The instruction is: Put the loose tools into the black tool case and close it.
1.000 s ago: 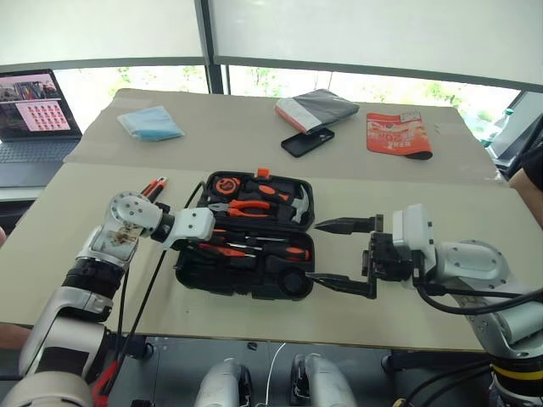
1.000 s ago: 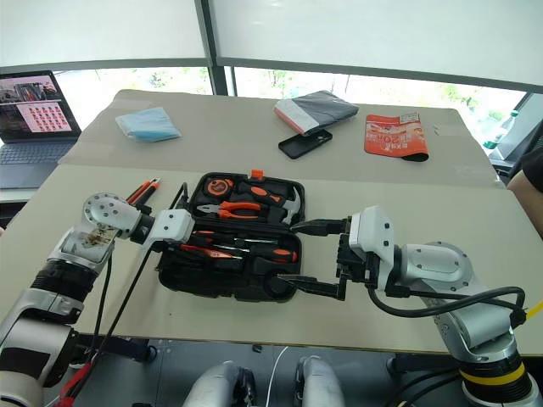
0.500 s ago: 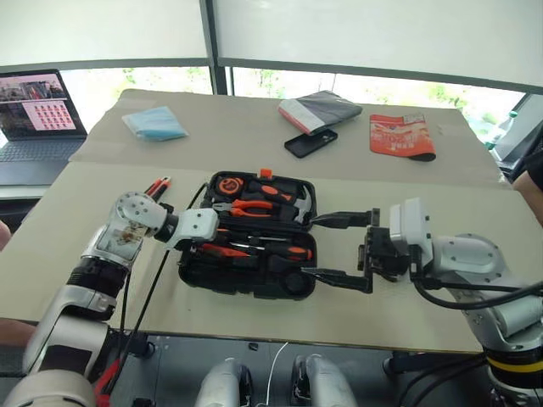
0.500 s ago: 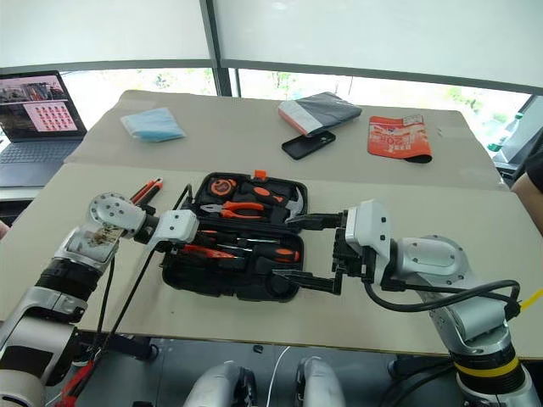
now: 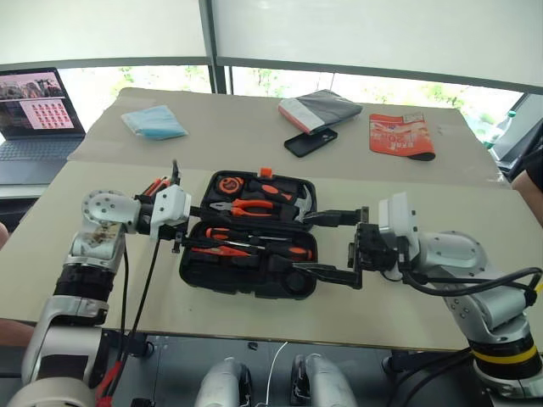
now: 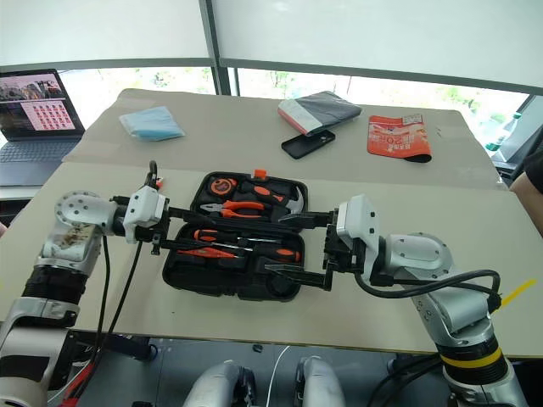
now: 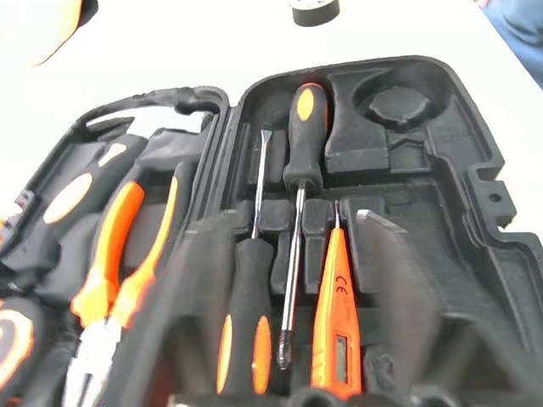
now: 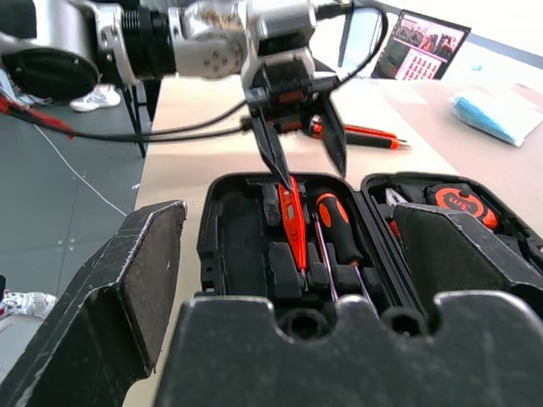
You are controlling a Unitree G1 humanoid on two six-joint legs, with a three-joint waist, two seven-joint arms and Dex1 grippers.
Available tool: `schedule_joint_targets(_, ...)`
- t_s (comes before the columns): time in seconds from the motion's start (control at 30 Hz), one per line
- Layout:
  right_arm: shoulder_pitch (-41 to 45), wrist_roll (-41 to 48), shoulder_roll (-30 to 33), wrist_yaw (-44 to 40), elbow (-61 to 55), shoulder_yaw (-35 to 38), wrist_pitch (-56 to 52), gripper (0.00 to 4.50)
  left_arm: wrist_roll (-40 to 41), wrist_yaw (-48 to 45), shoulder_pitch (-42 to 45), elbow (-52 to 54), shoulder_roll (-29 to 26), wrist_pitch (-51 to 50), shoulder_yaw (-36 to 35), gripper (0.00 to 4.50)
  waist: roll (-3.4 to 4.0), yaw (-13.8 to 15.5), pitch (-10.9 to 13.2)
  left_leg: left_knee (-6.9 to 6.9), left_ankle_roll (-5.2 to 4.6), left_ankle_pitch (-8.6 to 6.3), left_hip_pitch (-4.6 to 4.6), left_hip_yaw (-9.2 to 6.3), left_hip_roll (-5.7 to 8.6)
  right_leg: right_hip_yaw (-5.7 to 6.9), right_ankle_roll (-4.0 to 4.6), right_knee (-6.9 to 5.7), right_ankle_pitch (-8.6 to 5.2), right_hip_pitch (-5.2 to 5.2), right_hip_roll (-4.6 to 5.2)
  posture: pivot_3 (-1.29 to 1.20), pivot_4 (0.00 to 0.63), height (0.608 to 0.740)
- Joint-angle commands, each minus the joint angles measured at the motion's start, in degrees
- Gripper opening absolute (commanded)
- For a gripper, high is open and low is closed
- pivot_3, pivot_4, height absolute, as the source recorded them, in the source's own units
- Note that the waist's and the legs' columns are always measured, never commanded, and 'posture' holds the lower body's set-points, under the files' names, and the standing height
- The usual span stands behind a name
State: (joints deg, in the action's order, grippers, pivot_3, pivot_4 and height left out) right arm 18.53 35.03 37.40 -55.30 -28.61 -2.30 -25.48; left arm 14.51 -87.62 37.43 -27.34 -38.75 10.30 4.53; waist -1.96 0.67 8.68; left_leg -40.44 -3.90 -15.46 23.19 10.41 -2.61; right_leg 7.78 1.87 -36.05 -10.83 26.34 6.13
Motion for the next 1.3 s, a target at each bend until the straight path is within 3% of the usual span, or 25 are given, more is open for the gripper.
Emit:
schedule_joint_targets(0.03,0.71,0.48,-0.25,0.44,-0.92,0.53,0.09,4.50,-1.18,-0.96,0.38,-5.04,0.65,6.37,-0.02,0.64,0.00,-0.01,0.00,0.00,0.00,0.00,0.00,0.00,0.00,0.00,0.00,0.00,0.00,0.00,0.00,0.00,0.150,0.740)
schedule_joint_targets(0.1,0.61,0.50,-0.24,0.63,-0.97,0.60,0.09,4.50,-1.09,-0.84,0.45,-7.47,1.43,7.55,-0.34,0.06,0.00,-0.01,0.00,0.00,0.00,-0.01,0.01,0.00,0.00,0.01,0.00,0.02,0.00,0.01,0.00,0.00,0.150,0.740)
schedule_joint_targets(0.23,0.65,1.65,-1.06,2.23,-1.51,1.70,-0.34,4.50,0.05,-2.50,-0.13,-9.71,3.56,11.72,-0.58,0.06,0.00,0.01,0.00,0.00,-0.01,-0.01,0.04,0.00,0.01,0.04,0.01,0.03,0.00,0.01,0.03,0.00,0.150,0.740)
schedule_joint_targets(0.67,0.98,2.30,-1.25,2.85,-1.26,1.77,-0.68,4.50,-9.70,4.07,1.76,-19.36,4.27,15.64,3.68,0.06,0.03,-0.02,-0.02,0.00,-0.34,-0.20,-0.16,-0.08,0.00,0.04,0.00,-0.03,0.01,-0.15,0.06,0.00,0.150,0.740)
schedule_joint_targets(0.97,-0.25,1.00,-0.71,1.73,-0.26,1.76,0.32,4.50,-9.14,2.62,-0.07,-16.43,3.69,17.84,4.04,0.06,0.13,-0.52,-0.08,0.03,-0.22,-0.14,-0.21,-0.08,-0.02,-0.01,0.02,-0.04,0.00,-0.14,0.03,0.00,0.150,0.740)
schedule_joint_targets(1.3,-0.22,0.25,-0.87,1.27,0.17,1.69,0.08,4.50,-1.46,3.78,-2.40,-10.39,4.19,16.92,-1.60,0.06,0.13,-0.87,-0.08,0.03,-0.10,-0.07,-0.19,-0.08,-0.02,-0.01,0.02,-0.03,0.00,-0.12,0.08,0.00,0.150,0.740)
